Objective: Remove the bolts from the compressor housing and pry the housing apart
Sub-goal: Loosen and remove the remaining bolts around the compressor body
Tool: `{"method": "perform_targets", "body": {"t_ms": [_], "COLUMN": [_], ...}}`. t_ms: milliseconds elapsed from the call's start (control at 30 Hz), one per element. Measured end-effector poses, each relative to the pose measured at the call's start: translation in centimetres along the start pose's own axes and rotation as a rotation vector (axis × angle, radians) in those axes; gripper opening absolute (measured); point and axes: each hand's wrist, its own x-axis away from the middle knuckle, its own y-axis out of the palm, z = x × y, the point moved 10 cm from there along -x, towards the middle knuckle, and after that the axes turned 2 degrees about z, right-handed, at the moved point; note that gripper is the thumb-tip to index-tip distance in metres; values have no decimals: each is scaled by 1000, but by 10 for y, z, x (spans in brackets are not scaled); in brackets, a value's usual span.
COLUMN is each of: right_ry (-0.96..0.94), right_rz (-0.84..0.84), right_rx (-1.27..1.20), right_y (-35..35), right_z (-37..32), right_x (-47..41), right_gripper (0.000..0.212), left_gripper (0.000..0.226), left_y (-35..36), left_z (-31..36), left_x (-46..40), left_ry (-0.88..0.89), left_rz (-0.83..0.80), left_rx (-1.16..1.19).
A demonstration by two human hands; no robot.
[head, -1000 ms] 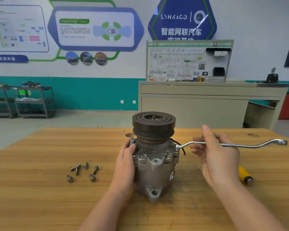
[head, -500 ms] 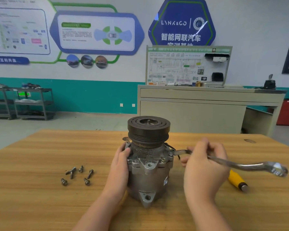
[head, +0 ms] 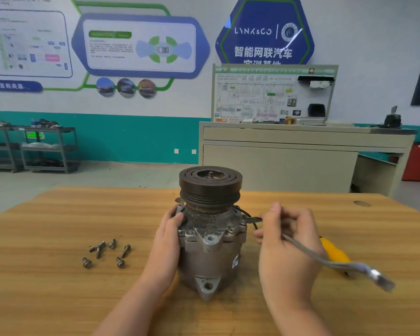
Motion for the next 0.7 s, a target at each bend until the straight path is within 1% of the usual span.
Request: {"method": "perform_targets", "body": {"t_ms": [67,133,200,333,400,433,467,533,567,633,700], "right_ry": [-205,-291,-283,-143,-9,116,275,603,732,941,1112], "right_rz": [-42,-34,-8,-30,13,61,112,198,210,128,-56], "right_rx": [80,142,163,152,125,57,-54,-293,-354,-423,-537], "right_y": [7,11,12,24,21,16,10,6,7,23,53], "right_z": [-19,-28,-31,-30,-22,-10,5,43,62,95,118], "right_x": [4,10,14,10,9,10,12,16,15,7,2], "right_gripper": [18,21,23,27,27,27,29,35,37,40,43], "left_gripper": [63,63,64,70,67,63,61,66,67,63,62], "left_y": [0,0,-1,-2,-2,-3,-2,-2,-2,-2,0], "left_z": [2,4,7,14,14,14,15,17,17,18,16], "left_x": [1,2,4,7,6,7,8,9,9,9,9], "left_ry": [6,14,30,67,68,67,73,90,92,88,80], "left_rz": [3,2,2,6,11,15,15,21,26,25,11], "left_rx": [-6,-17,-33,-55,-38,-33,-31,-36,-34,-18,-6]}}
